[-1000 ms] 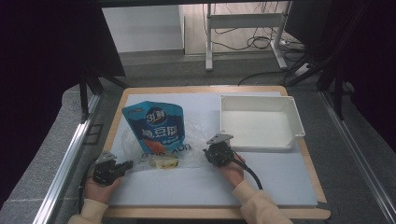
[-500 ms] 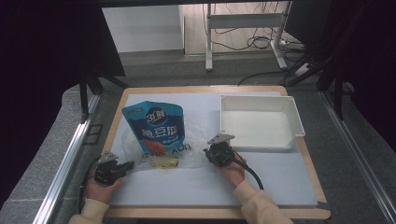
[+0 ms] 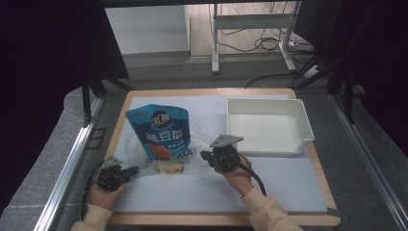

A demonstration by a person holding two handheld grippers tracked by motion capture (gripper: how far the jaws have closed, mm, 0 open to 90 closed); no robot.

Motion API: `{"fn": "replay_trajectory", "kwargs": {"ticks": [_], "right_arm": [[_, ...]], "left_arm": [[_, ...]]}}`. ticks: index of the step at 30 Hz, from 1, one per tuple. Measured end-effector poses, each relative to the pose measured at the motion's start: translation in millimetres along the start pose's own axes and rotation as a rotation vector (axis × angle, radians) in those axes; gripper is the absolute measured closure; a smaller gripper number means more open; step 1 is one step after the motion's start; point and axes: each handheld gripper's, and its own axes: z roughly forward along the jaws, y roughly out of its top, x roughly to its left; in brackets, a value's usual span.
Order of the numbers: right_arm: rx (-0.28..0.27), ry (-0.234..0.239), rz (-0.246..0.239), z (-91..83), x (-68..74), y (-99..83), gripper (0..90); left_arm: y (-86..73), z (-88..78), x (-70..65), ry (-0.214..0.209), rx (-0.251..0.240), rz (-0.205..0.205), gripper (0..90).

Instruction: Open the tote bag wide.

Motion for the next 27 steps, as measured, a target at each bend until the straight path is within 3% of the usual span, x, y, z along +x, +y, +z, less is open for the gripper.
{"fn": "replay_trajectory", "kwargs": {"ticks": [8,14,21,24,27], "right_arm": [[0.118,-0.003,0.006,21.6,-2.7,-28.5,87.3],[0.150,-0.016,0.027,32.1,-10.1,-39.5,87.3],[0.150,-0.014,0.027,33.8,-11.4,-40.5,87.3],[0.150,-0.014,0.026,33.8,-11.5,-40.5,87.3],[0.150,-0.013,0.027,33.8,-11.6,-40.5,87.3]], "left_arm": [[0.1,-0.3,0.3,-0.003,0.000,0.001,88.5],[0.3,-0.3,0.2,-0.002,-0.001,0.001,88.5],[0.2,-0.6,-0.2,-0.001,-0.006,0.002,87.4],[0.2,-6.1,-1.0,-0.002,-0.037,0.001,79.3],[0.1,-11.9,-1.9,-0.002,-0.056,-0.001,58.4]]}}
